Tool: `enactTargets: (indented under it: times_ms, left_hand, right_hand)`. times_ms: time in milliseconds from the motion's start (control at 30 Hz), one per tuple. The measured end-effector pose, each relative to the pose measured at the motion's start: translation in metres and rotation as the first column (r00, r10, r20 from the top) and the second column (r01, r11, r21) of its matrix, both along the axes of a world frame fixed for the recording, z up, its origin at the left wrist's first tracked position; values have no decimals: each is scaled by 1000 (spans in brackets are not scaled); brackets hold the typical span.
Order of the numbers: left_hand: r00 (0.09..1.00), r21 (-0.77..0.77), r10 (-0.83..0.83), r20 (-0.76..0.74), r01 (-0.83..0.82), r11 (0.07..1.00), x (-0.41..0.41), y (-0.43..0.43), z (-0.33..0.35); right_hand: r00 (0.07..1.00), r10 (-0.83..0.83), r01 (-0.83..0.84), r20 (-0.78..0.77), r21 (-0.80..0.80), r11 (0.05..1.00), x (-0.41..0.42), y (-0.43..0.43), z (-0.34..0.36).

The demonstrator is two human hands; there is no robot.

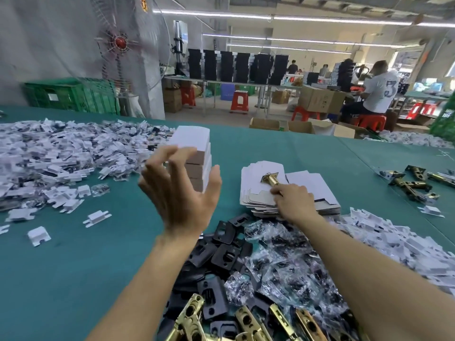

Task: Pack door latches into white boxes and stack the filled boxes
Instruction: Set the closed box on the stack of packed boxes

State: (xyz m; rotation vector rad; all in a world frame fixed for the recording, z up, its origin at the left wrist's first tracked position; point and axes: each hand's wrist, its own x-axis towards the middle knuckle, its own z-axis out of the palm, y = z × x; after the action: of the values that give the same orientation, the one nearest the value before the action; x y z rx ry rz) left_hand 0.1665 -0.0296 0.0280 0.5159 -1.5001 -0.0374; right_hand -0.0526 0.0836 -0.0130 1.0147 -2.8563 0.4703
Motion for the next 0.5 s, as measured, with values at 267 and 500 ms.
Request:
enactTargets:
  times_ms: [267, 500]
  left_hand:
    - [660, 860, -745, 97, 321, 397, -17, 41, -3]
    - [567, 847, -736, 370, 121, 518, -59, 45, -33]
  right_hand:
    - [978, -30, 121, 206, -449, 885, 16, 7, 17]
    - [959, -62, 195, 276, -483, 854, 21, 31, 28]
